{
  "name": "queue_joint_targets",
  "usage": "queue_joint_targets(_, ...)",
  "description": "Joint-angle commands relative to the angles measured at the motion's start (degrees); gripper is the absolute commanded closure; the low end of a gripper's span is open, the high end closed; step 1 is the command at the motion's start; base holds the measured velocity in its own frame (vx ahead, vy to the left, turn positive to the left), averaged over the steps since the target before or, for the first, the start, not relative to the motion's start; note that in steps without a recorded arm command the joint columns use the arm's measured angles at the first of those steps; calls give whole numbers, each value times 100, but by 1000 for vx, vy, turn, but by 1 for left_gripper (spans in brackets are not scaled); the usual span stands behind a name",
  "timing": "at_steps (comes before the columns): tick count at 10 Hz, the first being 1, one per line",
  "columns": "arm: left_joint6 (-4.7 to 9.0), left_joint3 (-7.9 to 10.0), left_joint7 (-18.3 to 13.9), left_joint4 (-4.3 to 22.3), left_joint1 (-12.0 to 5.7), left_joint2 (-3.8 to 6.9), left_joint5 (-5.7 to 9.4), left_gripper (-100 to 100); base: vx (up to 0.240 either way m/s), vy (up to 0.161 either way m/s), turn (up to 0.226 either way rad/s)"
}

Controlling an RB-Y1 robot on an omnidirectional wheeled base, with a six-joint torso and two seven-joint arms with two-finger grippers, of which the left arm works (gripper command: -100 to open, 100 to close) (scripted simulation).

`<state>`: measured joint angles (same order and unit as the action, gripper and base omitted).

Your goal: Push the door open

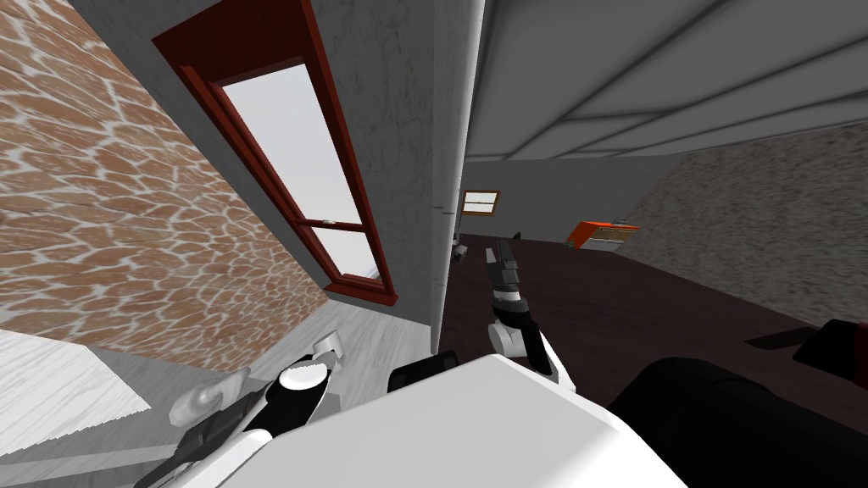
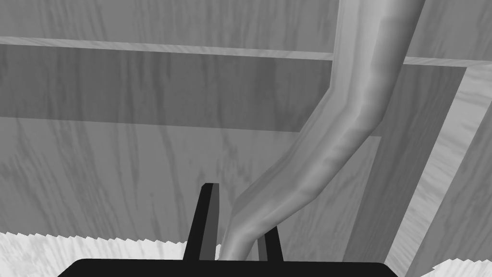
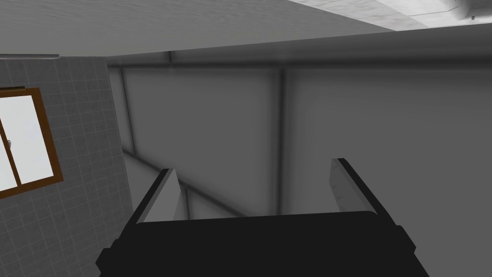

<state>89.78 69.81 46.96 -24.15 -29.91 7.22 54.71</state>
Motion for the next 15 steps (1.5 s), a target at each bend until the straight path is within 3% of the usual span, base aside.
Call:
queue_joint_targets(1, -42, 16, 110, -254, 58, -162, 12, 100, 0, 0, 0)
queue_joint_targets(2, -25, 93, 131, -294, 62, -144, 71, 100, 0, 0, 0)
queue_joint_targets(11, -25, 93, 131, -294, 62, -144, 71, 100, 0, 1, 0)
queue_joint_targets(12, -47, 153, 195, -419, 84, -153, 115, 100, 0, 0, 0)
queue_joint_targets(15, -47, 153, 195, -419, 84, -153, 115, 100, 0, 0, 0)
